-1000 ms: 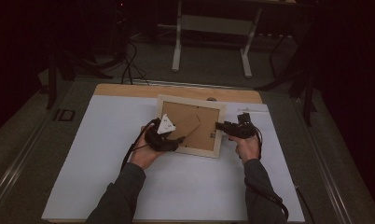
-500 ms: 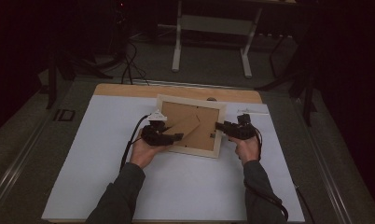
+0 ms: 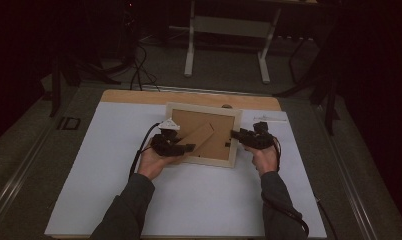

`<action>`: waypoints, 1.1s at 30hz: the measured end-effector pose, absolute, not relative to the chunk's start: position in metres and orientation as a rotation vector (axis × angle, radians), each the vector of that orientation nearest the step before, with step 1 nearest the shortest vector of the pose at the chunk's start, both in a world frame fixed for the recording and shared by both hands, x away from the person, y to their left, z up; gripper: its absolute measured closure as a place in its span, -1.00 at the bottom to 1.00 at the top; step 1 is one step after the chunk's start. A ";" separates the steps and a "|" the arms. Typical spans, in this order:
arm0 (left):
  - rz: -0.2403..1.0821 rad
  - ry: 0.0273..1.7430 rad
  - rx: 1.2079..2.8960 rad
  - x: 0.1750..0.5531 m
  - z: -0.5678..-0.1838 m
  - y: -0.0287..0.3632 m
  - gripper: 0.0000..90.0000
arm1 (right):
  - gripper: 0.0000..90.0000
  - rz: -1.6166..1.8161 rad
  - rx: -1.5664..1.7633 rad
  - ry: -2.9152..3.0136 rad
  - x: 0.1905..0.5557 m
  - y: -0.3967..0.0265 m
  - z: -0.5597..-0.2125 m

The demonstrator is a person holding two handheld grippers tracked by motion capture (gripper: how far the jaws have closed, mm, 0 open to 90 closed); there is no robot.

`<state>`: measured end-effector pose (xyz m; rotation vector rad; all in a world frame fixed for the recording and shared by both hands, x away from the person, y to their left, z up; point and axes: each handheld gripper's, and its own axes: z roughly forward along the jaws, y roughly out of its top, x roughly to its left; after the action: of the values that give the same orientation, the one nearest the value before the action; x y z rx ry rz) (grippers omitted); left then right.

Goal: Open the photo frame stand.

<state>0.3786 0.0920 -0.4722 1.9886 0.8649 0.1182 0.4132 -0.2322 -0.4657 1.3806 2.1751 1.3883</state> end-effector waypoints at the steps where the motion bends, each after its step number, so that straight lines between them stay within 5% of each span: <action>1: 0.122 0.865 1.987 0.378 -0.472 0.092 0.45 | 0.34 1.387 1.378 2.172 0.413 -0.232 -0.465; 33: 0.244 0.910 1.975 0.381 -0.467 0.091 0.59 | 0.38 1.281 1.265 2.143 0.413 -0.216 -0.442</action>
<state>0.3810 0.0911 -0.4673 1.9748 0.9097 0.2436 0.4125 -0.2164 -0.4422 1.2653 2.1427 1.2815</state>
